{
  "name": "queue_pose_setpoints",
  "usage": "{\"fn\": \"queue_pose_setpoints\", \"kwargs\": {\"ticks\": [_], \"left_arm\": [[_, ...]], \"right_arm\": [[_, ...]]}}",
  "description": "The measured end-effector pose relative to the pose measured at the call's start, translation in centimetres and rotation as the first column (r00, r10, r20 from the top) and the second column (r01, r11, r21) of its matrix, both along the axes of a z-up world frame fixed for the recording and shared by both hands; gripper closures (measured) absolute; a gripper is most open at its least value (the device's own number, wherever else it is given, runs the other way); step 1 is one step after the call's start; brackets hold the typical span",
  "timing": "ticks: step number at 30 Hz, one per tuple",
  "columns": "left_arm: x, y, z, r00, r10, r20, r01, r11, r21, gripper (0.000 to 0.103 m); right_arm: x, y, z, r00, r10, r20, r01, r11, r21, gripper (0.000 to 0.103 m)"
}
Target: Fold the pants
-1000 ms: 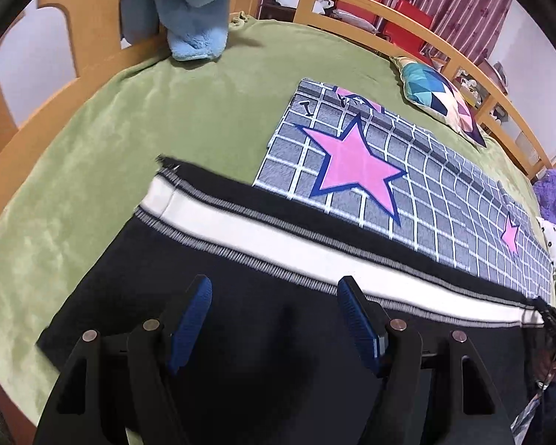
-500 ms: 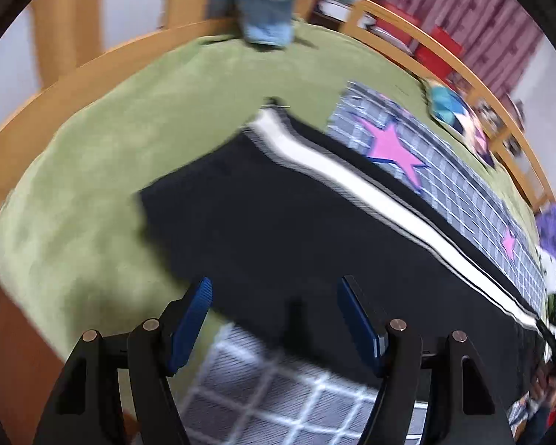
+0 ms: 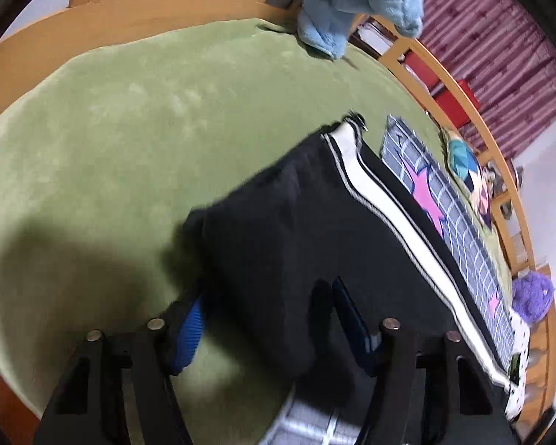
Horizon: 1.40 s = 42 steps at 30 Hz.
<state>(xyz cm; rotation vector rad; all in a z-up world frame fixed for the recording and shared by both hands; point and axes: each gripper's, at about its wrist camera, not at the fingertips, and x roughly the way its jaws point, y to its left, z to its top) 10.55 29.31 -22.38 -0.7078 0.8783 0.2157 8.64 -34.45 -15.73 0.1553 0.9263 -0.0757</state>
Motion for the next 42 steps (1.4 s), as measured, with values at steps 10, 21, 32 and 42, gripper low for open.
{"fn": "queue_pose_setpoints", "kwargs": {"ticks": [10,21,32,42], "left_arm": [[0.9,0.6,2.2,0.998,-0.004,0.066,0.007,0.999,-0.044,0.091],[0.7,-14.6,14.7,0.929,-0.308,0.205,0.238,0.922,0.307,0.093],[-0.5,-34.7,13.4,0.788,-0.598,0.147,0.521,0.775,0.358,0.094],[-1.7,-44.1,5.8,0.671,-0.739,-0.049,0.721,0.636,0.275,0.082]], "right_arm": [[-2.0,3.1,-0.7,0.999,-0.051,0.007,0.051,0.999,0.005,0.042],[-4.8,1.0,-2.5,1.0,-0.024,-0.002,0.024,0.996,-0.087,0.04],[-9.7,-3.0,-4.4,0.998,-0.044,0.055,0.046,0.998,-0.036,0.032],[-10.8,-6.3,-4.6,0.989,-0.124,0.079,0.118,0.99,0.076,0.034]]}}
